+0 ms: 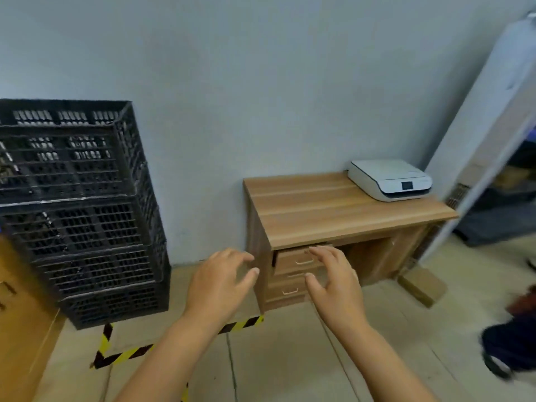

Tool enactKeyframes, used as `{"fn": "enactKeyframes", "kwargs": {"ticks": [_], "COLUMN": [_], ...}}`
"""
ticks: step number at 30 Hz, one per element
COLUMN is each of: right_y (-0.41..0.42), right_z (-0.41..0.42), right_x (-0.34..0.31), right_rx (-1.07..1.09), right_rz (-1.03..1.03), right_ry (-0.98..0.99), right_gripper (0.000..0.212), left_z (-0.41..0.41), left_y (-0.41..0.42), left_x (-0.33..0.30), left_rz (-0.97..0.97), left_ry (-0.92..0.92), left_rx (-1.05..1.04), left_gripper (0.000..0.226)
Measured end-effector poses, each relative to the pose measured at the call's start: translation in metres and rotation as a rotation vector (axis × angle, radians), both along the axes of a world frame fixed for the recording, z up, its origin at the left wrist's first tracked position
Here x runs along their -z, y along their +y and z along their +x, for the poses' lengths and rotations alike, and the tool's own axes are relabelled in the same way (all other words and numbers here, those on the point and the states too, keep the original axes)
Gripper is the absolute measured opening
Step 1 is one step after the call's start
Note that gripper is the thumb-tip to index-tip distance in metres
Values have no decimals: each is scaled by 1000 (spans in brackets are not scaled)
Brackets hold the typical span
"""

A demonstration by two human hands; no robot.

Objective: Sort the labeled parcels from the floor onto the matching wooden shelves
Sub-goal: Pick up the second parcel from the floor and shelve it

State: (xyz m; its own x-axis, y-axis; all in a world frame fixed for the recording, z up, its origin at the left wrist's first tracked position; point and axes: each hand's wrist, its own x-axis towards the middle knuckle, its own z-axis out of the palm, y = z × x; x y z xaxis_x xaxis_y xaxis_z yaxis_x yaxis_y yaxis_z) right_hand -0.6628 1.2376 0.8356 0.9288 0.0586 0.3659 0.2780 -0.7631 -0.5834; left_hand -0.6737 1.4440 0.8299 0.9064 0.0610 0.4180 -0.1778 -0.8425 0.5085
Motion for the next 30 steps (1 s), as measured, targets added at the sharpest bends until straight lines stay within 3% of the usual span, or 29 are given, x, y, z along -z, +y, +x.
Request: {"fn": "enactKeyframes", "kwargs": {"ticks": [14,30], "right_y": [-84,-352], "right_z": [107,196], "right_x": [8,28], "right_rx": [369,536], "right_rz": [28,46], "right_ry": [90,139], "right_gripper": [39,33], "left_z": [193,313], "left_y": [-93,-363], "left_x": [5,20], "left_rz": [-32,-41], "left_ry": [90,130], "left_rx": [403,582], "left_gripper": [25,28]}}
